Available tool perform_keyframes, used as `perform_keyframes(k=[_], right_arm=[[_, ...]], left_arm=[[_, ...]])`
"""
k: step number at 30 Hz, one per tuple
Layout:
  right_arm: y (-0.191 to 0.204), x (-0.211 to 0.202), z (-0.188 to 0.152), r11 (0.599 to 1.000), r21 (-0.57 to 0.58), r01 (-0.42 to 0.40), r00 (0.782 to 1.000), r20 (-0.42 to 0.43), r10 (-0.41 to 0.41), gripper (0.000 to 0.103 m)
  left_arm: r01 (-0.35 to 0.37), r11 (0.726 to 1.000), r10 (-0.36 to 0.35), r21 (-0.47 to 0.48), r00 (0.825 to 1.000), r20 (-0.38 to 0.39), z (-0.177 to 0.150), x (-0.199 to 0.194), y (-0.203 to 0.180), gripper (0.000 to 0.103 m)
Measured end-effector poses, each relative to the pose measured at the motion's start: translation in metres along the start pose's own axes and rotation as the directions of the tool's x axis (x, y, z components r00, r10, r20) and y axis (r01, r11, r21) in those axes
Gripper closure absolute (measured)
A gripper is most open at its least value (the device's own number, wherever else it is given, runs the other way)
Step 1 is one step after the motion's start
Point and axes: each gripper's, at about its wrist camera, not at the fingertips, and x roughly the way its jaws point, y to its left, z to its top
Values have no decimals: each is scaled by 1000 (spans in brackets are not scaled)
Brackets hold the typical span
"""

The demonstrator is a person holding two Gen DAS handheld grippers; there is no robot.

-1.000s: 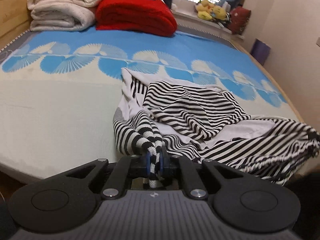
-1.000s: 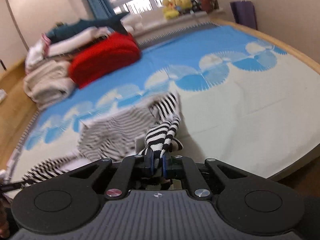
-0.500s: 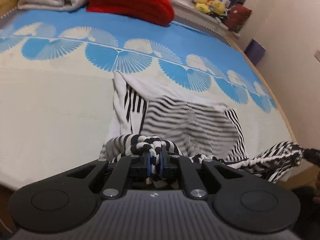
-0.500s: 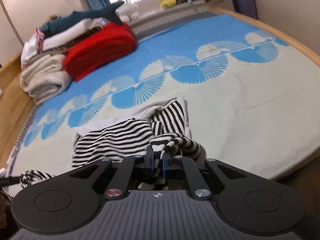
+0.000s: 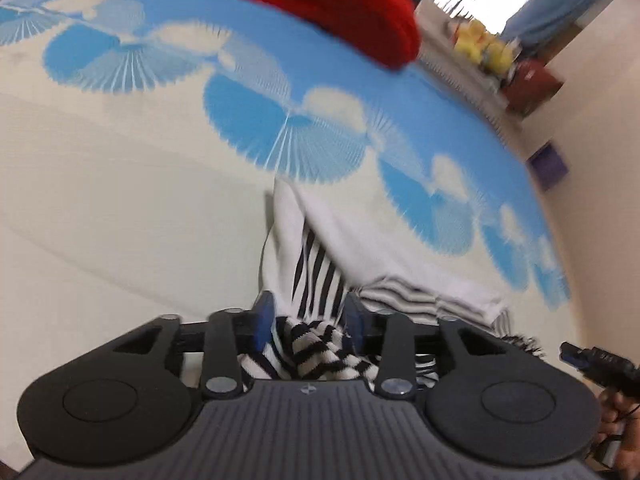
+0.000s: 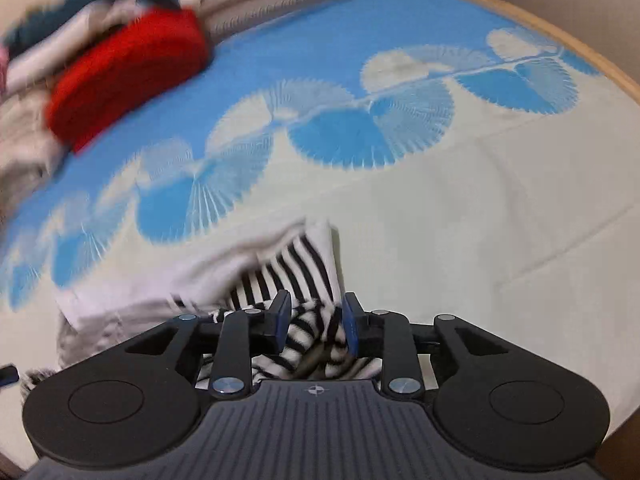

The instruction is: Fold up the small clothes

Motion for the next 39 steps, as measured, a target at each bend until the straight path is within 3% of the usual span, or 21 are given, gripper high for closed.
perform_keyframes(k=[4, 6, 7, 8, 10, 14, 16, 22, 25, 28, 30, 31, 32, 33, 35, 36, 37, 39], right_arm=[[7, -3, -13, 973, -227, 49, 999, -2, -51, 64], [11, 0, -23, 943, -329, 42, 998, -33, -56, 62], [14, 1, -29, 926, -376, 38, 997, -42, -58, 61], [17, 2, -35, 904, -425, 39, 997, -44, -63, 59], [24, 3, -52, 849, -526, 51, 997, -29, -77, 57], [34, 17, -77, 730, -676, 106, 990, 4, -140, 53], [38, 24, -83, 676, -722, 147, 986, 53, -159, 53], [48, 43, -74, 622, -743, 248, 969, 181, -171, 53], [58, 53, -68, 609, -758, 232, 972, 194, -129, 53], [66, 65, -60, 617, -770, 163, 986, 148, -76, 57], [71, 73, -57, 608, -779, 153, 988, 136, -73, 62], [73, 77, -54, 607, -781, 146, 989, 128, -74, 65], [73, 80, -51, 616, -777, 126, 992, 111, -64, 83], [73, 80, -45, 641, -762, 91, 995, 88, -36, 102], [73, 72, -25, 720, -690, 79, 990, 142, 26, 103], [70, 66, -14, 769, -636, 70, 984, 172, 52, 103], [65, 61, 0, 828, -557, 68, 974, 216, 66, 103], [57, 58, 21, 897, -438, 66, 960, 274, 63, 103]], left_arm=[[-39, 986, 49, 160, 997, -58, -12, 2, -5, 54], [-38, 966, 64, 257, 994, -93, -23, 6, -14, 45], [-34, 949, 70, 314, 992, -104, -32, 8, -21, 35], [-32, 928, 78, 370, 991, -111, -40, 10, -27, 26], [-51, 876, 119, 479, 986, -114, -57, 15, -39, 21], [-147, 749, 247, 646, 967, -66, -80, 33, -55, 21], [-181, 718, 262, 672, 965, -20, -82, 37, -58, 21], [-233, 753, 233, 616, 969, 82, -61, 51, -70, 22], [-227, 764, 205, 604, 973, 106, -51, 58, -89, 23], [-228, 762, 208, 606, 973, 104, -41, 72, -97, 26], [-212, 767, 204, 606, 975, 84, -35, 81, -97, 39], [-187, 774, 190, 605, 980, 60, -31, 86, -95, 61], [-160, 783, 174, 600, 984, 35, -27, 90, -94, 90], [-151, 791, 166, 593, 986, 30, -23, 92, -93, 97], [-176, 819, 138, 546, 984, 111, -9, 82, -89, 98], [-188, 851, 124, 490, 979, 161, 1, 75, -85, 98], [-213, 885, 128, 414, 966, 224, 12, 67, -79, 98], [-263, 906, 167, 330, 942, 291, 25, 66, -72, 98]])
